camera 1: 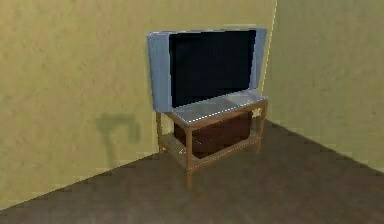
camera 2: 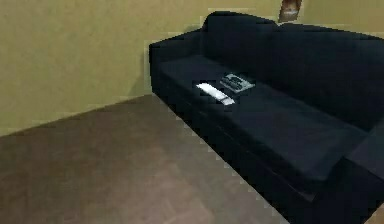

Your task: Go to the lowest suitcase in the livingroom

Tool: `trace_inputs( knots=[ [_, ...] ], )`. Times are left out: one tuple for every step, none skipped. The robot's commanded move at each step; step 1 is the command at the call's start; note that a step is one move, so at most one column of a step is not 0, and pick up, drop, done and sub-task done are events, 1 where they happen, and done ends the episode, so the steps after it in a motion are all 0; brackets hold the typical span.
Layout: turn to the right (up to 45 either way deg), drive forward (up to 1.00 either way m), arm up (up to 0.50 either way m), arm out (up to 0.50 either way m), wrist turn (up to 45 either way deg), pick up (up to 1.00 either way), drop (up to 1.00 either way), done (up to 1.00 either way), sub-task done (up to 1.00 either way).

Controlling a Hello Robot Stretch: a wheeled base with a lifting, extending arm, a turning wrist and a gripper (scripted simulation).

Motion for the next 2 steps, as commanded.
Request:
trace_inputs(
  knots=[
    [0.0, 0.75, 0.0, 0.0, 0.0, 0.0, 0.0, 0.0, 0.0],
    [0.0, 0.0, 0.0, 0.0, 0.0, 0.0, 0.0, 1.0, 0.0]
  ],
)
